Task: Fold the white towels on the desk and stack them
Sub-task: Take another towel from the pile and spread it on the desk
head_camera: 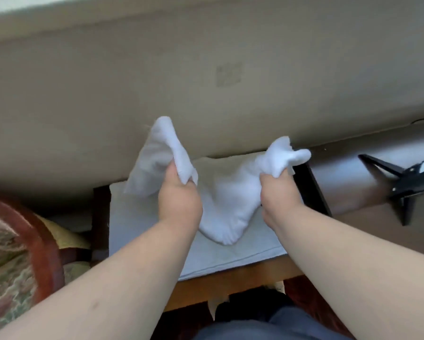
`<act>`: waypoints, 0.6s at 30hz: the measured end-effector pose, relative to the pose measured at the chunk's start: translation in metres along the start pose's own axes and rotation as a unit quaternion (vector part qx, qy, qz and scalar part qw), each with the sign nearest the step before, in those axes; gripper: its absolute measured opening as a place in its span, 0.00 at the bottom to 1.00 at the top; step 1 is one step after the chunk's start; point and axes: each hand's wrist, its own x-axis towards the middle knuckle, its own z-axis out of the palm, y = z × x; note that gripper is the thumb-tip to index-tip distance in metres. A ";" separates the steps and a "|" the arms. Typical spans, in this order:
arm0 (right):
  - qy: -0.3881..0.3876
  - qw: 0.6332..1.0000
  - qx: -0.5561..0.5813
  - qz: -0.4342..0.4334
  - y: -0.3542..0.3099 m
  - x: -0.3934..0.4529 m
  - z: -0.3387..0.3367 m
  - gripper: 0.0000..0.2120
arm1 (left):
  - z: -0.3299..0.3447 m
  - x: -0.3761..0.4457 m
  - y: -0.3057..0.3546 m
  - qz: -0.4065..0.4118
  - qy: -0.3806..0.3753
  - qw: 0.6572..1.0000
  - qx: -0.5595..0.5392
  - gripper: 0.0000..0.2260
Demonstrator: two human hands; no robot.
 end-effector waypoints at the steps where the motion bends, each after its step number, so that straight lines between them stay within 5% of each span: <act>1: -0.033 0.996 0.076 -0.028 -0.006 -0.011 -0.005 0.20 | 0.003 -0.014 0.012 0.038 -0.044 0.998 0.000 0.16; 6: -0.186 0.947 0.240 -0.101 -0.045 -0.103 -0.038 0.11 | 0.006 -0.106 0.096 0.181 -0.256 0.949 -0.020 0.20; 15: -0.072 0.856 0.503 -0.093 -0.038 -0.198 -0.199 0.13 | 0.023 -0.269 0.190 0.474 -0.374 0.774 0.188 0.19; 18: -0.032 0.829 0.548 -0.102 -0.014 -0.220 -0.259 0.19 | 0.044 -0.333 0.202 0.507 -0.426 0.721 0.202 0.17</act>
